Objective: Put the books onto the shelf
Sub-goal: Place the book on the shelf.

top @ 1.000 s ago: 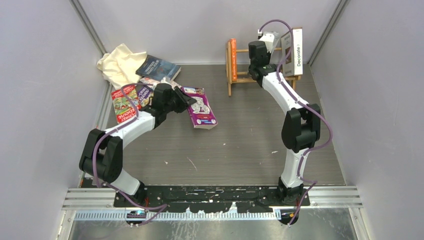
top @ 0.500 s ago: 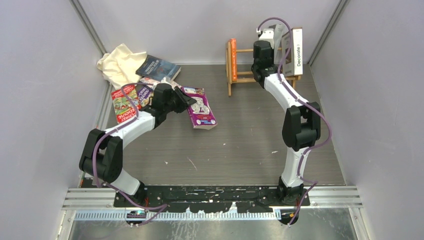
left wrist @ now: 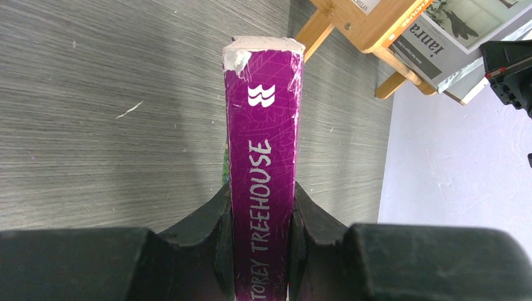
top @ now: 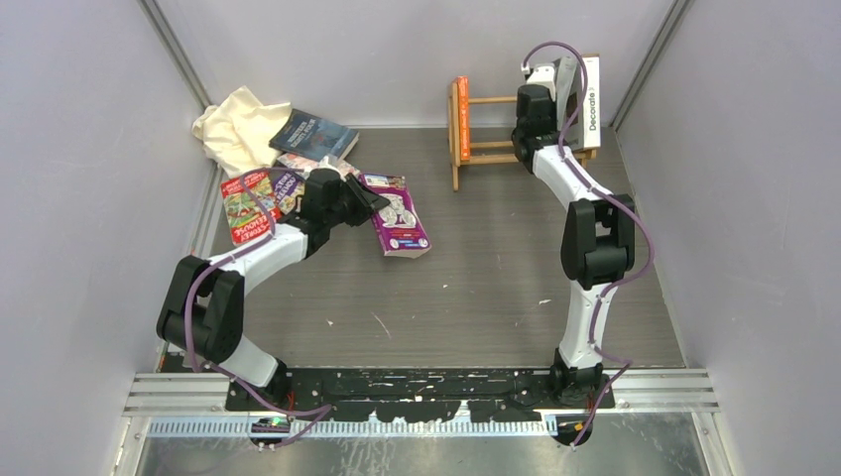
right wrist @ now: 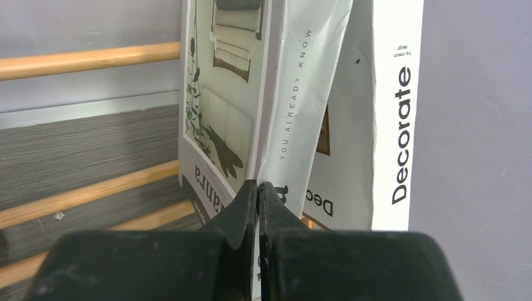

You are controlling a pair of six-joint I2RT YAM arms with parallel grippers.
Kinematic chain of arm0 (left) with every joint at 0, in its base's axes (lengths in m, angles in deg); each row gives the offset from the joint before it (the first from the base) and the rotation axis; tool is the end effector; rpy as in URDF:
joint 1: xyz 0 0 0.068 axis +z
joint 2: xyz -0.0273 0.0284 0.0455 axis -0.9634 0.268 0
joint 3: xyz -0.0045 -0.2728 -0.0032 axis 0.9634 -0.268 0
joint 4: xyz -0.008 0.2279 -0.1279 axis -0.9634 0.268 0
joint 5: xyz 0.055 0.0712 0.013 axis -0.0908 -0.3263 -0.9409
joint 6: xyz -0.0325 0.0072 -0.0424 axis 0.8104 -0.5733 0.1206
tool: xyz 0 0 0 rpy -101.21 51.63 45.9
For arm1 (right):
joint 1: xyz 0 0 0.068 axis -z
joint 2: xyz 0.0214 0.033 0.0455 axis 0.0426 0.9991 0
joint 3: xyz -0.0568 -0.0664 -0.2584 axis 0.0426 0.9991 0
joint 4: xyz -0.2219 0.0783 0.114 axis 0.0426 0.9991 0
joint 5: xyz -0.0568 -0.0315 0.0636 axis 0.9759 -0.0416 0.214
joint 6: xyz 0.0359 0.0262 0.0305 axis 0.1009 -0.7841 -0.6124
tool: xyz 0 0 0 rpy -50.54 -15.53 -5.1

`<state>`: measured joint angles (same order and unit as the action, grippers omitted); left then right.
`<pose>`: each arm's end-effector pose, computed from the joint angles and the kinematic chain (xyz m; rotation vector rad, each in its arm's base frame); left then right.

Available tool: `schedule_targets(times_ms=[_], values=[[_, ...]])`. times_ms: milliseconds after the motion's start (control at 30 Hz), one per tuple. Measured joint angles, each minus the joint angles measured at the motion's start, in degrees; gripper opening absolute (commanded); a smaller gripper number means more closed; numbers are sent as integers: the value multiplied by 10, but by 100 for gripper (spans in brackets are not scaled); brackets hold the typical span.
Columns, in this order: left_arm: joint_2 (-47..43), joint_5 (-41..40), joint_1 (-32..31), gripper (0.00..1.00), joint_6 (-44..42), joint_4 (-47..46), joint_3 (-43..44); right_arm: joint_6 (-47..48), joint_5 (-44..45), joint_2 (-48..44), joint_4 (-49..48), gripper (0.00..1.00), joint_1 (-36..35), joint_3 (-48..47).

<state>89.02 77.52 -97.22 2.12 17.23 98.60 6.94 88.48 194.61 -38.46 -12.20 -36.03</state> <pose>0.3160 -0.1382 0.2371 -0.5842 2.1293 -0.9954 0.4825 0.0611 0.2948 0.1117 1.8581 -0.6246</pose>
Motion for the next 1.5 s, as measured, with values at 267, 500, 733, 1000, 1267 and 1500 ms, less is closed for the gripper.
schedule_targets(times_ms=[267,500,733,1000,1267,1500], values=[[1,4,0,0,11,-26,-14,9,-14,6,2,1,13,-4],[10,7,0,0,16,-52,-17,23,-13,11,1,1,30,-7],[32,12,0,0,22,-69,-19,33,-12,15,-1,1,46,-7],[40,18,0,0,24,-74,-19,37,1,21,-10,33,46,-7],[42,20,0,0,24,-74,-19,23,6,32,-22,57,47,-10],[43,21,0,0,23,-74,-19,9,6,32,-20,59,47,-17]])
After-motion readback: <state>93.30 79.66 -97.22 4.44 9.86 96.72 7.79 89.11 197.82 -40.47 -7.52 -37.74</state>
